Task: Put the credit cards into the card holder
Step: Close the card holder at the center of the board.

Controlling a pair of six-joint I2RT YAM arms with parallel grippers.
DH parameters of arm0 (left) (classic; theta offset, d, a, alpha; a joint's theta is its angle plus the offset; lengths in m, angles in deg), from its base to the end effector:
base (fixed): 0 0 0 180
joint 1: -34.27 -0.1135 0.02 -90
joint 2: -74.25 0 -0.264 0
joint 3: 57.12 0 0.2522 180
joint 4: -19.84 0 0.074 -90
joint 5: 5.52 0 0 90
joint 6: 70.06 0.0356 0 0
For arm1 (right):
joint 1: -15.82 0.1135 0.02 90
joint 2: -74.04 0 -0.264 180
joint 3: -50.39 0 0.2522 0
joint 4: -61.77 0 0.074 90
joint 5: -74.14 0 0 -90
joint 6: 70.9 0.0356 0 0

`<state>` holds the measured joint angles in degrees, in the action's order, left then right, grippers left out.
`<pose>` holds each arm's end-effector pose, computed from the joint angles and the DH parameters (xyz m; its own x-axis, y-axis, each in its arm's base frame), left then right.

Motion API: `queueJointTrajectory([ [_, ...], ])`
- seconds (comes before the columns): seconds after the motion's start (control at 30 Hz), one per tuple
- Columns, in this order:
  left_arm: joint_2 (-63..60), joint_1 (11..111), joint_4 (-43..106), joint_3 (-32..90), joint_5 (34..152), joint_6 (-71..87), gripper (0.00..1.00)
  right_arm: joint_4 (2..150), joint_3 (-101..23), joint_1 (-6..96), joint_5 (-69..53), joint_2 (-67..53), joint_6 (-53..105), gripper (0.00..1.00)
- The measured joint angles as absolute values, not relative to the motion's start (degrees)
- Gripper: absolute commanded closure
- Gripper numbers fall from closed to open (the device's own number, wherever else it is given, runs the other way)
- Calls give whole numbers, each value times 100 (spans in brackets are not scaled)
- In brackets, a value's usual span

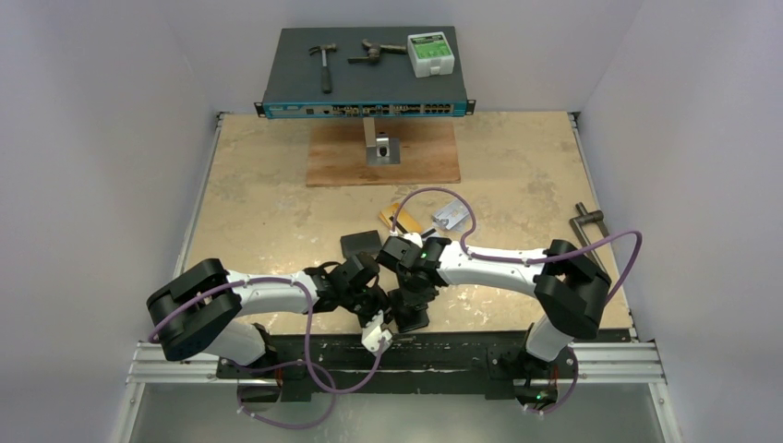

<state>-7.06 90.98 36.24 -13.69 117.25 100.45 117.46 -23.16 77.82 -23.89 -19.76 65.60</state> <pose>0.1155 -0.2111 0.1352 0.7909 0.3066 -0.5297 0.5840 -0.6368 0.5034 0.1455 0.2631 0.1837 -0.9361 -0.2306 -0.2655 -0.2605 0.9619 0.0829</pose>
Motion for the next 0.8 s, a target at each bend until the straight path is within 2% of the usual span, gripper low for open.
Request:
queueJointTrajectory([
  [0.07, -706, 9098, 3624, -1369, 11725, 10043, 88, 11814, -2340, 7793, -2444, -1976, 6545, 65],
  [0.17, -706, 9098, 3624, -1369, 11725, 10043, 88, 11938, -2392, 7808, -2573, -1976, 6515, 65],
  [0.47, -706, 9098, 3626, -1367, 11725, 10043, 88, 12039, -2429, 7826, -2684, -1976, 6495, 80],
  [0.63, -706, 9098, 3628, -1365, 11723, 10043, 88, 12054, -2443, 7845, -2686, -1976, 6495, 92],
  [0.8, -706, 9098, 3648, -1358, 11723, 10041, 88, 12063, -2443, 7845, -2693, -1976, 6510, 95],
])
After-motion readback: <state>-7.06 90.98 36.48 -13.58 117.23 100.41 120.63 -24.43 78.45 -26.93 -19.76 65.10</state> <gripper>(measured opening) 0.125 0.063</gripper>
